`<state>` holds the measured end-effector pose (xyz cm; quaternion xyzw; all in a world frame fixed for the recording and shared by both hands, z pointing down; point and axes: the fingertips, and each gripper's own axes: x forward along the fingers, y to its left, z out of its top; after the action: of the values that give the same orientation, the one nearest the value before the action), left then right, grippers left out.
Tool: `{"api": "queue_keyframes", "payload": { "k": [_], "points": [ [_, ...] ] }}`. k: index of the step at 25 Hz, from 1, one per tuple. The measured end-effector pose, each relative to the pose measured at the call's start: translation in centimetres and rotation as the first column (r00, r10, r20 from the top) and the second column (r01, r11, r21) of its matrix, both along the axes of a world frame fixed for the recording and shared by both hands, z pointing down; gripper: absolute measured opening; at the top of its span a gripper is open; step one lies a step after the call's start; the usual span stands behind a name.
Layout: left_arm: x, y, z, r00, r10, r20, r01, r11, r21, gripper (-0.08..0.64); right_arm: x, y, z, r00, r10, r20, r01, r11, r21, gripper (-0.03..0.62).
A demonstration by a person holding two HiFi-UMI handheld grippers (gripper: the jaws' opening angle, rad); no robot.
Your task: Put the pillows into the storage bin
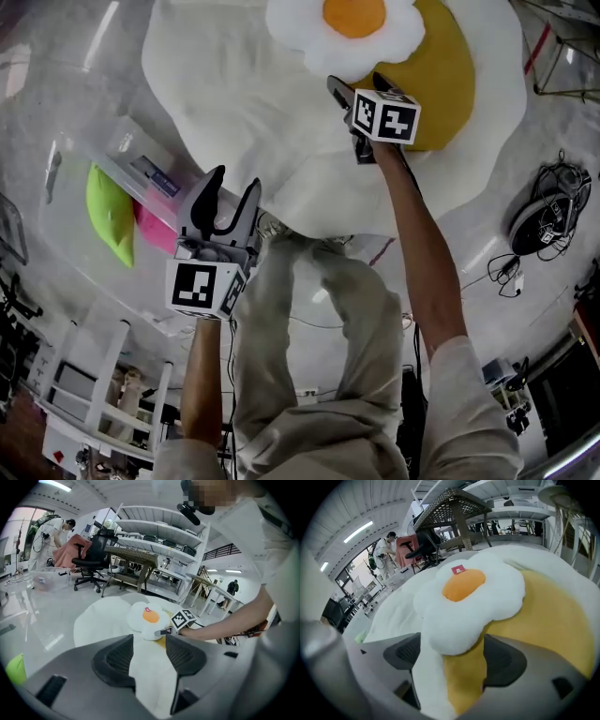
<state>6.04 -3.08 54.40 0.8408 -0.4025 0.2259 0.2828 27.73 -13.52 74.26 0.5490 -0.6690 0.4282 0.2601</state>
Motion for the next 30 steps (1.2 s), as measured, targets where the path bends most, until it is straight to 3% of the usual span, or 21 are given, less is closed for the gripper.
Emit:
{"api": "queue_keyframes", "payload": {
  "k": [6,7,9,12,20,30],
  "points": [
    [-0.9,-1.3,2.5,1.0,-0.023,0.009,0.022,1.0,0.017,0.213,0.6,-1.8,3.2,1.0,0.02,-0.023,-0.02,1.0,-0.01,0.357],
    [-1.0,-1.5,2.4,1.0,-0.028,0.01,0.027,0.999,0.021,0.213,0.6,-2.0,3.2,1.0,0.012,-0.025,-0.012,1.0,-0.009,0.334],
    [-1.3,-1.7,2.0,0.999,-0.037,0.011,0.037,0.999,0.027,0.212,0.3,-2.0,2.6,1.0,0.003,-0.013,-0.003,1.0,-0.006,0.224],
    [-1.6,-1.6,0.8,0.999,-0.047,0.004,0.047,0.998,0.033,0.21,0.0,-2.0,0.8,1.0,0.006,0.01,-0.006,1.0,0.003,0.156],
    [-2.6,-0.2,-5.0,0.997,-0.075,-0.021,0.075,0.997,0.024,0.21,-3.5,-2.5,-9.4,0.997,-0.054,0.053,0.048,0.994,0.103,0.126],
    [-6.1,1.0,-13.7,0.987,-0.157,-0.034,0.159,0.986,0.043,0.21,-7.3,-2.5,-20.3,0.989,-0.134,0.07,0.121,0.98,0.156,0.115]
  ]
}}
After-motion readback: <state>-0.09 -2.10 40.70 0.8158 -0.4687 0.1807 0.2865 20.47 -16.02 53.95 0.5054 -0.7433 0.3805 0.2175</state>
